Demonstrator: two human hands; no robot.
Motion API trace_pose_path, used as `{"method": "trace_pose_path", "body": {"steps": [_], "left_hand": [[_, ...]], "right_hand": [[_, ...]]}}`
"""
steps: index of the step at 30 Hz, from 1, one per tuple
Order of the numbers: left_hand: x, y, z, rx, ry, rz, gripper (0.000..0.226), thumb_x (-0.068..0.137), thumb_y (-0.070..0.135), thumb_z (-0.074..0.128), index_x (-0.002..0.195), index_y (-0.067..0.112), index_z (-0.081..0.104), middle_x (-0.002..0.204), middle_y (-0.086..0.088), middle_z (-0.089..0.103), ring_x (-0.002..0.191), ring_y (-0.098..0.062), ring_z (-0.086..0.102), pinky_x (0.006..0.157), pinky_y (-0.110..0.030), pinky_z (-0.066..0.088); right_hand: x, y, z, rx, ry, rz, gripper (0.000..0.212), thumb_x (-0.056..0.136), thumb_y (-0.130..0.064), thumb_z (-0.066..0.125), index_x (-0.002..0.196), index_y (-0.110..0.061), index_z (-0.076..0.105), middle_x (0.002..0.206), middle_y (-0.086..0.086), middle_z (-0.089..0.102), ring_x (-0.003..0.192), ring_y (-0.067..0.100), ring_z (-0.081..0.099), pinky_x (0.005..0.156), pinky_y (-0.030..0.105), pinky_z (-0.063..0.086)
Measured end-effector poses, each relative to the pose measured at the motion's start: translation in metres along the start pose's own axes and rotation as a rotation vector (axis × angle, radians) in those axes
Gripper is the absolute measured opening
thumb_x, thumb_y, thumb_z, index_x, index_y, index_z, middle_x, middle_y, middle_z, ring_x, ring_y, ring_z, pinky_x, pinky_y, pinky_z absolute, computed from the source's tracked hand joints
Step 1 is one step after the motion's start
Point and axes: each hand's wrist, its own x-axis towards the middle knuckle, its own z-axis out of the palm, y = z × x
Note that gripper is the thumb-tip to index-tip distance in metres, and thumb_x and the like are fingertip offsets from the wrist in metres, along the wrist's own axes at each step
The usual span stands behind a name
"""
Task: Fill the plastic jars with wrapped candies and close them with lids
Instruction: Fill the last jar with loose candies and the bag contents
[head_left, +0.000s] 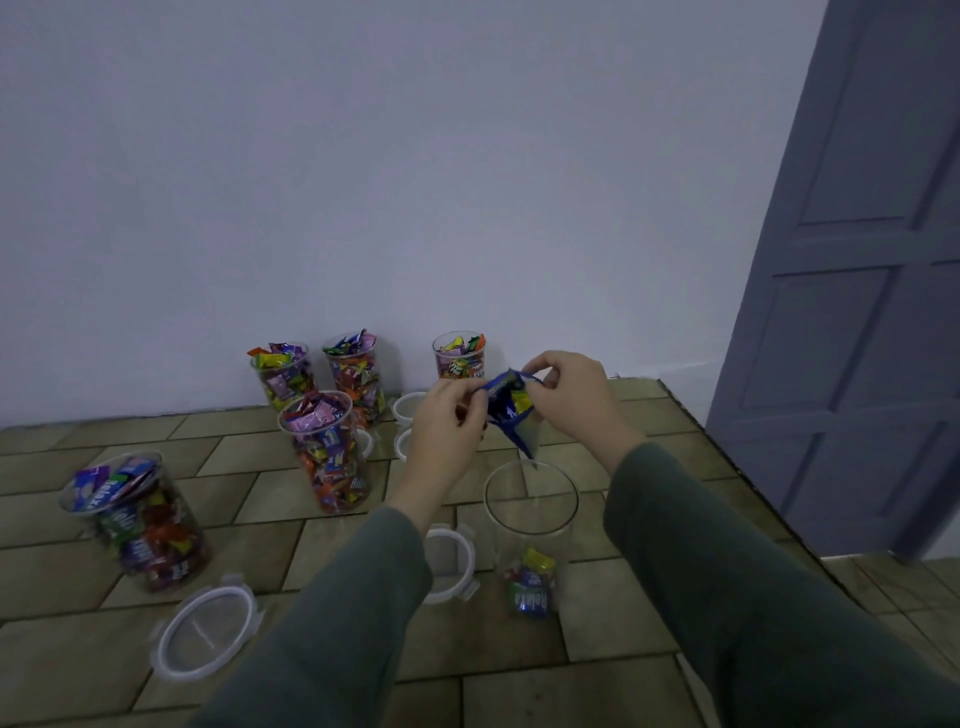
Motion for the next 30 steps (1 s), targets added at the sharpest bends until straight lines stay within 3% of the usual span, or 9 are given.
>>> {"method": "trace_pose_path", "body": {"steps": [2,5,8,10,13,16,19,26,30], "left_hand": [[-0.003,0.001,-0.005,-0.197,-0.052,-0.039,0.034,0.089,0.035,0.066,0.12,0.022,0.061,0.111,0.001,0.06,0.093,-0.02,0.065,0.07,-0.027,0.055],[-0.004,0.002,-0.014,-0.181,-0.205,-0.002,0.091,0.061,0.057,0.08,0.14,0.03,0.044,0.131,0.011,0.052,0.111,-0.005,0.056,0.082,-0.021,0.051],[0.0,0.004,-0.014,-0.169,-0.303,0.036,0.111,0.05,0.054,0.09,0.145,0.037,0.034,0.143,0.013,0.046,0.128,-0.005,0.047,0.099,-0.026,0.046],[0.002,0.006,-0.013,-0.162,-0.307,0.057,0.103,0.055,0.044,0.092,0.143,0.035,0.039,0.141,0.012,0.049,0.128,-0.007,0.05,0.1,-0.027,0.048],[0.002,0.008,-0.017,-0.133,-0.234,0.106,0.081,0.065,0.029,0.09,0.135,0.028,0.051,0.131,0.009,0.058,0.119,-0.006,0.056,0.095,-0.026,0.052],[-0.005,0.012,-0.018,-0.233,-0.216,0.042,0.086,0.065,0.027,0.088,0.139,0.026,0.045,0.128,0.01,0.057,0.112,0.005,0.056,0.084,-0.012,0.05],[-0.013,0.008,-0.018,-0.296,-0.21,-0.058,0.092,0.058,0.037,0.086,0.137,0.033,0.039,0.128,0.015,0.053,0.111,0.012,0.051,0.081,-0.007,0.047],[-0.021,-0.018,-0.028,-0.545,-0.047,-0.337,0.048,0.077,0.027,0.076,0.12,0.015,0.059,0.115,-0.008,0.068,0.103,-0.026,0.066,0.083,-0.032,0.053],[-0.031,-0.023,-0.032,-0.76,0.11,-0.44,0.029,0.082,0.021,0.073,0.107,0.008,0.064,0.098,-0.012,0.072,0.084,-0.023,0.068,0.075,-0.034,0.054]], "right_hand": [[0.0,-0.007,-0.003,0.094,0.016,0.02,0.012,0.089,-0.014,0.06,0.096,-0.025,0.062,0.074,0.008,0.065,0.067,0.018,0.069,0.061,0.03,0.058],[0.001,-0.015,-0.009,0.195,-0.039,0.02,0.018,0.09,-0.01,0.056,0.101,-0.022,0.063,0.069,0.004,0.064,0.047,0.004,0.063,0.05,0.019,0.054],[-0.003,-0.023,-0.009,0.163,-0.1,-0.027,0.023,0.091,-0.005,0.052,0.104,-0.019,0.065,0.071,0.012,0.064,0.052,0.009,0.064,0.047,0.017,0.051],[-0.006,-0.025,-0.011,0.123,-0.115,-0.082,0.029,0.091,-0.004,0.05,0.095,-0.028,0.067,0.086,0.024,0.065,0.066,0.024,0.067,0.05,0.019,0.053],[-0.007,-0.026,-0.016,0.177,-0.131,-0.078,0.037,0.092,-0.003,0.05,0.084,-0.034,0.067,0.086,0.023,0.065,0.056,0.012,0.065,0.051,0.014,0.049],[-0.008,-0.03,-0.015,0.229,-0.088,-0.043,0.026,0.093,-0.006,0.051,0.101,-0.024,0.068,0.067,0.002,0.061,0.049,0.006,0.064,0.053,0.018,0.052],[-0.008,-0.042,-0.013,0.391,0.001,0.011,0.031,0.094,-0.007,0.047,0.118,-0.019,0.062,0.075,0.006,0.065,0.056,0.018,0.066,0.065,0.036,0.06],[-0.012,-0.071,-0.018,0.755,-0.113,0.151,0.04,0.095,-0.003,0.035,0.124,-0.024,0.052,0.094,0.01,0.065,0.047,0.02,0.061,0.056,0.032,0.057],[-0.012,-0.067,-0.015,0.371,-0.02,0.027,0.019,0.093,-0.019,0.048,0.1,-0.02,0.065,0.084,0.001,0.063,0.056,0.011,0.053,0.057,0.022,0.048]]}}
